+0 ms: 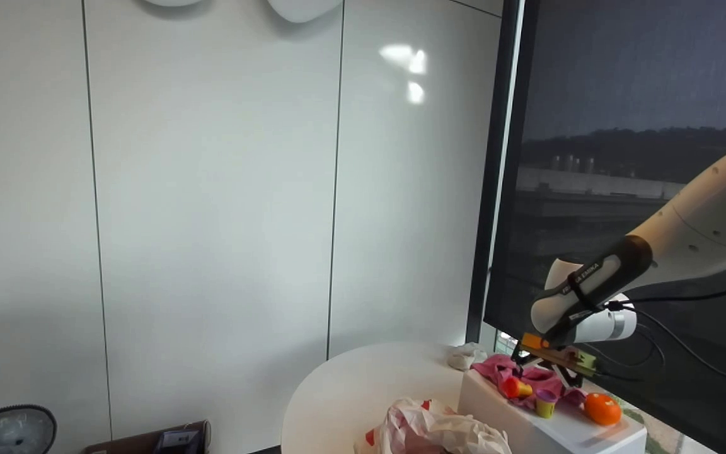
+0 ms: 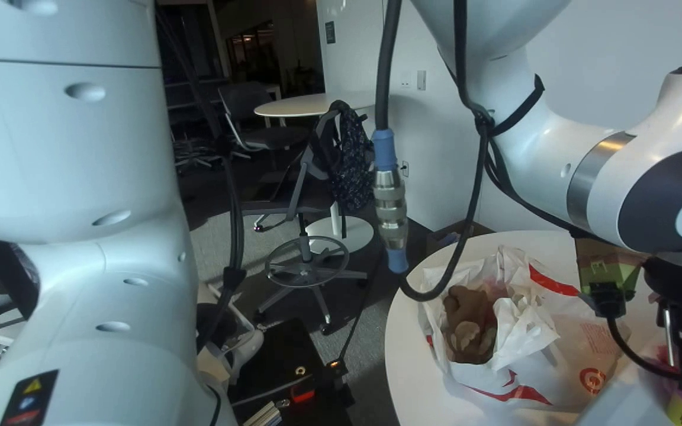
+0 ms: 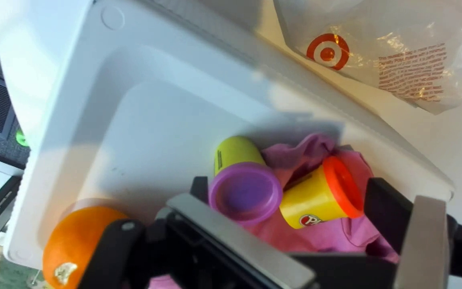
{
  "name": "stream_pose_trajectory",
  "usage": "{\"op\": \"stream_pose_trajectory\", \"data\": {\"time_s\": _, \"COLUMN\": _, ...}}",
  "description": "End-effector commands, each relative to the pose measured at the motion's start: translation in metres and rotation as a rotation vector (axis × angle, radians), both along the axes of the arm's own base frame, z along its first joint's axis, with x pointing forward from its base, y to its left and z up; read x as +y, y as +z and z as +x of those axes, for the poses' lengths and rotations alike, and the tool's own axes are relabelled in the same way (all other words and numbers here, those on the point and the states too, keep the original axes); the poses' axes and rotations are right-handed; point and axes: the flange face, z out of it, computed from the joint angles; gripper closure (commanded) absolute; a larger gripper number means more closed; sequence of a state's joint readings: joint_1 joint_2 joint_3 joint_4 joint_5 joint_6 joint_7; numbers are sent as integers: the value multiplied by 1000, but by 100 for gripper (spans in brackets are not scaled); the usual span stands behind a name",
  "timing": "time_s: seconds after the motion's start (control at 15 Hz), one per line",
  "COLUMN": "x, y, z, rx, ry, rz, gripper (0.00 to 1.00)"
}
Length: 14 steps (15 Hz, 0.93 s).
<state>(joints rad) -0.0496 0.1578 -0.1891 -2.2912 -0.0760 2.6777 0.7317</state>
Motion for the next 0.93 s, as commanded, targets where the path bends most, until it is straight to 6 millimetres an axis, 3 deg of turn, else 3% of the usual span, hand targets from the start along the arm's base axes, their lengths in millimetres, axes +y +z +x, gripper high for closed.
{"op": "stream_pose_trajectory", "data": {"time_s": 0.0, "x": -20, "y": -12, "z": 4, "rx": 17, "ry": -45, "rz": -15, "gripper": 0}}
{"op": "stream_pose_trajectory", "data": {"time_s": 0.4, "x": -29, "y": -38, "z": 11, "rx": 45, "ry": -50, "rz": -22, "gripper": 0}}
{"op": "stream_pose_trajectory", "data": {"time_s": 0.53, "x": -30, "y": -44, "z": 13, "rx": 47, "ry": -43, "rz": -26, "gripper": 27}}
{"op": "stream_pose_trajectory", "data": {"time_s": 0.87, "x": -30, "y": -50, "z": 16, "rx": 40, "ry": -33, "rz": -40, "gripper": 65}}
